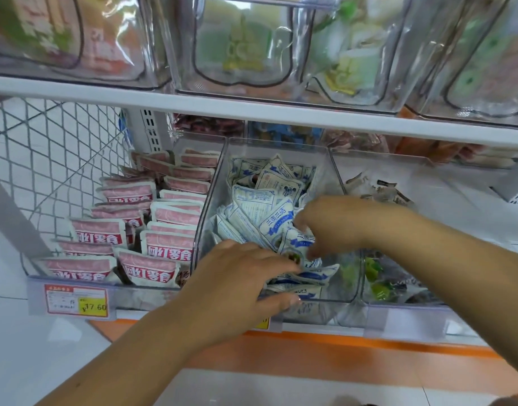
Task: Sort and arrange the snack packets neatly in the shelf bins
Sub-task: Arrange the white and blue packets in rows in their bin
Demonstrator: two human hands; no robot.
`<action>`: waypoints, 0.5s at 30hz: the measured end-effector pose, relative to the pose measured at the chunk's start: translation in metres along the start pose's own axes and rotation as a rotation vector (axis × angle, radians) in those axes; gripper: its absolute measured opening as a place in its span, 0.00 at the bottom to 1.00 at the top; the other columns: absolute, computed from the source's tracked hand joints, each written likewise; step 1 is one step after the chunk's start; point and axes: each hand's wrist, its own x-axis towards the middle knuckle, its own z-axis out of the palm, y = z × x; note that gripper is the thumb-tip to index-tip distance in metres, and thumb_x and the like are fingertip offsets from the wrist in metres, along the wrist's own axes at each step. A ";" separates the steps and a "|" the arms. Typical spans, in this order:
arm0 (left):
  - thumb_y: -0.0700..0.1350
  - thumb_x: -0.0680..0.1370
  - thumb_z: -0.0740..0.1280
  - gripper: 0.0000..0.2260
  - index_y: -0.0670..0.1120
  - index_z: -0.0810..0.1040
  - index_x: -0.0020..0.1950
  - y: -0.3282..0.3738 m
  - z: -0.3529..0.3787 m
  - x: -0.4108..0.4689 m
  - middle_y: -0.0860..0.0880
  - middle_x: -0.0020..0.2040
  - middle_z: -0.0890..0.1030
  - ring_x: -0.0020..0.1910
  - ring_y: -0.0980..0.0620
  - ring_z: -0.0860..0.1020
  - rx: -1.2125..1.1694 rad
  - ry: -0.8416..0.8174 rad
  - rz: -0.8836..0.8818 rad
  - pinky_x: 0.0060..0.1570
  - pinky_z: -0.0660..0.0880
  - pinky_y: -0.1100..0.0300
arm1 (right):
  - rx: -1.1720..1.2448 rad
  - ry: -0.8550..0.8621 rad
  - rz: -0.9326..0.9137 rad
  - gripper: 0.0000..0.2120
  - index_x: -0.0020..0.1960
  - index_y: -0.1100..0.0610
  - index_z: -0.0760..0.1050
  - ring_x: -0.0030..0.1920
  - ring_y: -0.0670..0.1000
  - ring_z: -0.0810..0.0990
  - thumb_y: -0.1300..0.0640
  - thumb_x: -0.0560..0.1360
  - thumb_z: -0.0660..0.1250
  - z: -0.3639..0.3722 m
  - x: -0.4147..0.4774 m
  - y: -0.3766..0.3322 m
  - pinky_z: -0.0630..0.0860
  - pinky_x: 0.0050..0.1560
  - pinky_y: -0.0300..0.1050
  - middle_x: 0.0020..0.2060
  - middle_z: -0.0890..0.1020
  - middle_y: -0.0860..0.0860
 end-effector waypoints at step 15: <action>0.68 0.76 0.57 0.27 0.65 0.56 0.73 0.005 -0.006 0.003 0.60 0.60 0.75 0.58 0.60 0.68 0.023 -0.011 -0.033 0.59 0.57 0.62 | 0.340 0.084 -0.075 0.16 0.61 0.46 0.77 0.53 0.41 0.76 0.61 0.77 0.64 -0.032 -0.020 0.018 0.70 0.55 0.36 0.53 0.78 0.40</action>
